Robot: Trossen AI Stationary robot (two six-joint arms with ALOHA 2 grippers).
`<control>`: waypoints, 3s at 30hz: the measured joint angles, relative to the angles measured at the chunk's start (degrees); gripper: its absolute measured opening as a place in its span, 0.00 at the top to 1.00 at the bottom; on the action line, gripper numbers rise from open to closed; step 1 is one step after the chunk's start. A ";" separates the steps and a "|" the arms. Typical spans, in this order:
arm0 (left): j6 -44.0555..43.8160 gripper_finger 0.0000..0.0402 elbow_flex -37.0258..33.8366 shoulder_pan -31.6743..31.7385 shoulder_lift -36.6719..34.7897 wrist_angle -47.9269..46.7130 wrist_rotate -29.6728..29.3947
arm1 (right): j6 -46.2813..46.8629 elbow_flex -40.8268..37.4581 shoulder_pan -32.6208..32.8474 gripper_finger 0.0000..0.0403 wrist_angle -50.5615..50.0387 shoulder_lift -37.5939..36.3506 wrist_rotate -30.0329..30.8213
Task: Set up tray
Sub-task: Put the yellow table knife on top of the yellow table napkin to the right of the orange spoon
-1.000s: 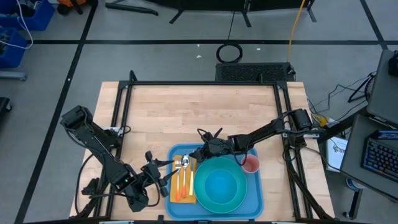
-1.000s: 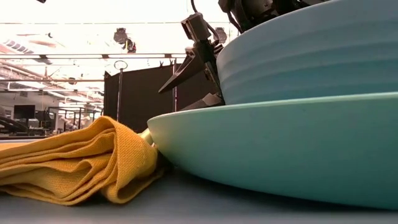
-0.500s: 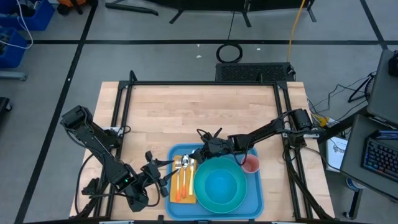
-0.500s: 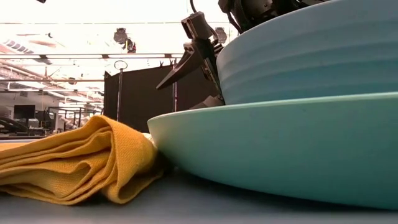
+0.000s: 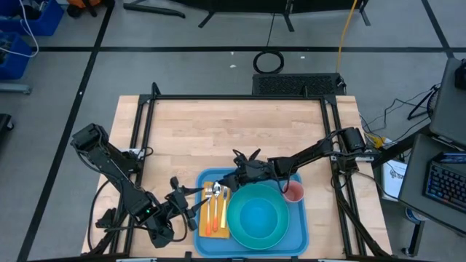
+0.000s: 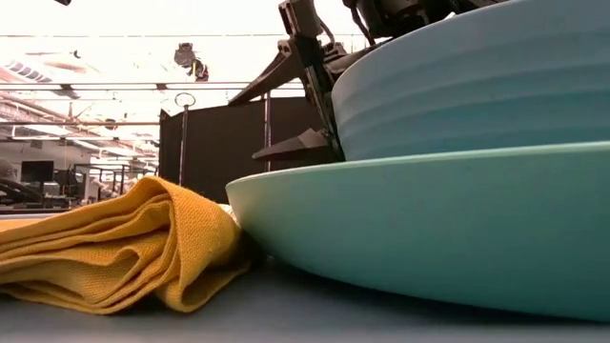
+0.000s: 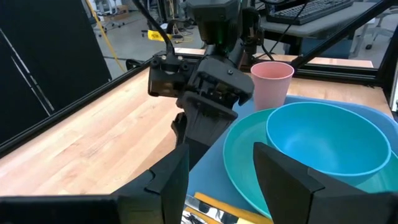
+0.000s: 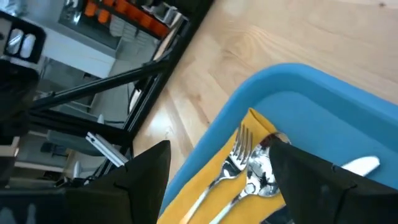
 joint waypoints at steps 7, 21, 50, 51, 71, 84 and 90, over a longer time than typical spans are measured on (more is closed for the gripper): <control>0.04 0.54 0.00 0.00 0.00 -0.02 0.14 | -5.72 0.00 0.73 0.34 0.78 0.00 -1.51; 0.20 0.54 0.00 -0.01 0.00 -0.03 0.14 | -9.69 0.04 2.07 0.35 0.98 -0.48 -8.81; -0.72 0.54 -0.04 1.57 0.00 -1.28 5.30 | -19.03 6.47 -0.76 1.00 -32.27 -9.11 -16.48; -0.74 0.54 -0.04 1.84 0.02 -1.27 5.40 | -19.24 6.47 -0.76 1.00 -32.78 -9.11 -16.31; 1.18 0.54 -0.04 7.31 0.00 -1.03 19.10 | -19.82 6.47 -2.62 1.00 -31.40 -9.55 -23.91; 2.59 0.64 -0.04 13.49 0.00 -4.65 29.07 | -29.06 6.43 1.80 1.00 -32.00 -15.04 -13.11; 10.41 0.96 -0.04 17.90 0.00 -4.24 37.33 | -32.85 5.54 5.61 1.00 -36.16 -18.09 -5.28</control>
